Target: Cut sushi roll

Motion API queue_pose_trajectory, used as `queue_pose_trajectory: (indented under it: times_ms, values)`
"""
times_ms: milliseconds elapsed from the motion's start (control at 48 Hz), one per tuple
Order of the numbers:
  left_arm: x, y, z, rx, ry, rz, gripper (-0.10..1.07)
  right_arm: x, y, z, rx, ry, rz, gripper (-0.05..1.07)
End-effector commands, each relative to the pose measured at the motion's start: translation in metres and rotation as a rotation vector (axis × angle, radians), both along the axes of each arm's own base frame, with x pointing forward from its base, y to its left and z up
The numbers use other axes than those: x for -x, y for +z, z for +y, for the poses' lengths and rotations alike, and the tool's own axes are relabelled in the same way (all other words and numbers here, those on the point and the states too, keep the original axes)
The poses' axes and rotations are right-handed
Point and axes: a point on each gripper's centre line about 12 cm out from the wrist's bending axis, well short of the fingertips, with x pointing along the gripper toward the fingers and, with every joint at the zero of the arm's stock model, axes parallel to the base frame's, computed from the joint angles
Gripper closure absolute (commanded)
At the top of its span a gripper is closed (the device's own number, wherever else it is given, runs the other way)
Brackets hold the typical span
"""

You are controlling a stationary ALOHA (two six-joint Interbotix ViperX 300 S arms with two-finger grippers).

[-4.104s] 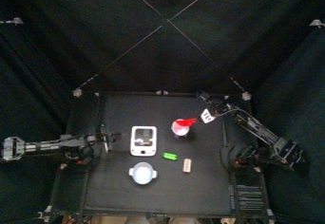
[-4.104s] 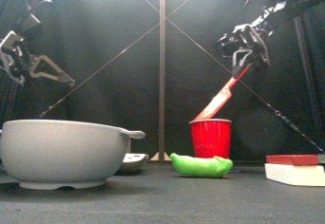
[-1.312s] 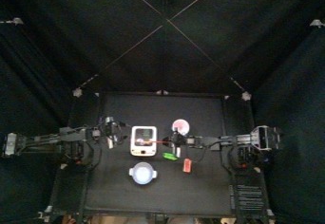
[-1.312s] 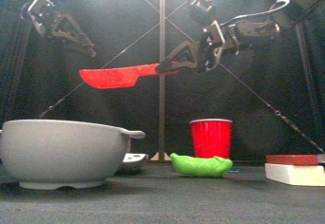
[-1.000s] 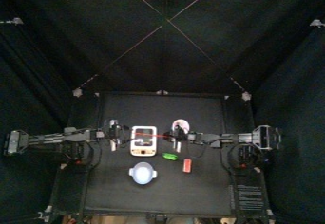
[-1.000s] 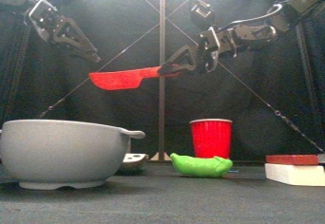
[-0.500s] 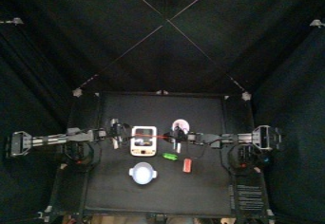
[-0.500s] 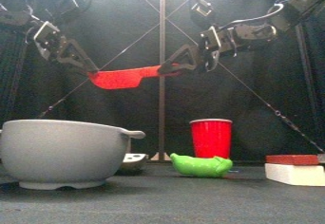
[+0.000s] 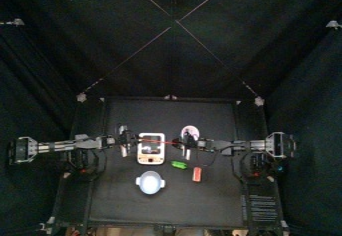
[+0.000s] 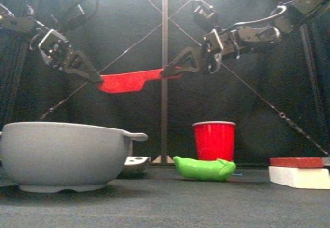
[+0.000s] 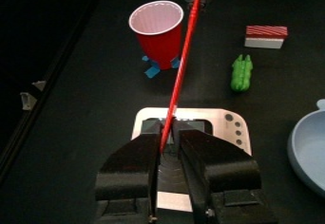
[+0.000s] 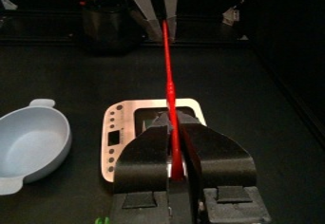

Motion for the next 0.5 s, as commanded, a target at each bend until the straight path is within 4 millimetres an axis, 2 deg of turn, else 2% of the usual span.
queue_pose_trajectory:
  times_ms: [0, 125, 333, 479]
  values:
    - [-0.0029, 0.0069, 0.0021, -0.009, 0.003, -0.029, 0.41, -0.0002, 0.0202, 0.0005, 0.003, 0.000, -0.057, 0.72]
    - [-0.0031, 0.0062, 0.0016, -0.018, -0.004, -0.027, 0.42, -0.0001, 0.0202, 0.0002, -0.005, -0.005, -0.058, 0.72]
    - [-0.0035, -0.0003, 0.0017, -0.038, -0.017, -0.005, 0.58, -0.0024, 0.0179, -0.0018, -0.037, -0.024, -0.035, 0.72]
    - [-0.0054, -0.0019, 0.0042, -0.039, -0.012, -0.010, 0.65, -0.0084, 0.0211, -0.0077, -0.159, -0.090, 0.066, 0.72]
